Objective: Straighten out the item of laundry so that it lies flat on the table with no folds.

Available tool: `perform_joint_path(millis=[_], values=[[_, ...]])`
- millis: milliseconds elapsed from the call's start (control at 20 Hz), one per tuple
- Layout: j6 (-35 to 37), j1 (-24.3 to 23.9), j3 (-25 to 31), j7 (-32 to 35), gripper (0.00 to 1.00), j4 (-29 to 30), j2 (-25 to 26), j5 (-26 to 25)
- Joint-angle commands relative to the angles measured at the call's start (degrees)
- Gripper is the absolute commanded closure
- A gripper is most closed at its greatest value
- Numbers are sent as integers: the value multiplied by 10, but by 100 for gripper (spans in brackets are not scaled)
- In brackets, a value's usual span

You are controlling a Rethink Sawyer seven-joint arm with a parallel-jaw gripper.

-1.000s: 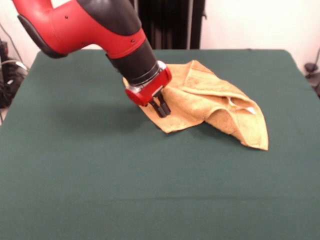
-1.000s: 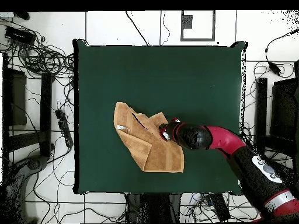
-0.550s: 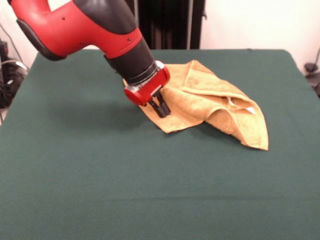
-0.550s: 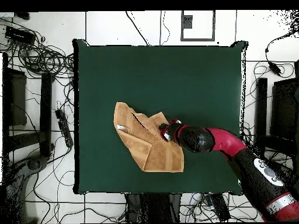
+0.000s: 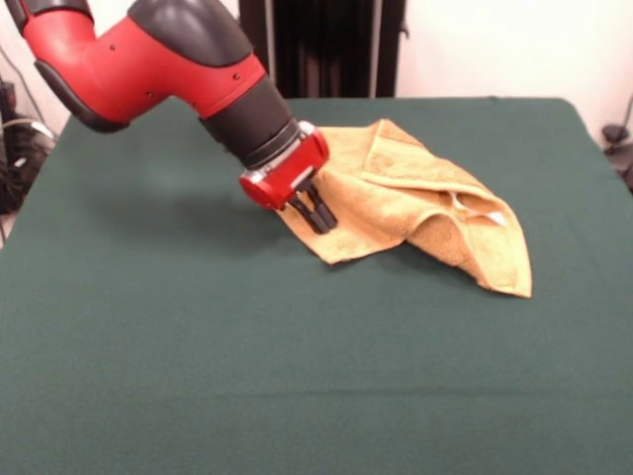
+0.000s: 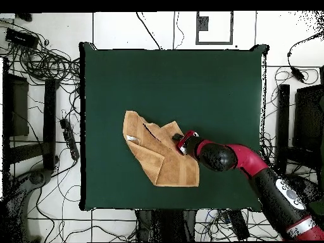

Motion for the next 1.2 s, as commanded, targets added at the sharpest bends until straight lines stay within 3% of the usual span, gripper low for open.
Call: perform_joint_path(millis=[50,550,1200], values=[[-227,46,1,-58,100,-210,113,-172],[-270,96,-50,43,100,-215,51,-217],[-316,202,-187,90,100,-248,-12,-150]])
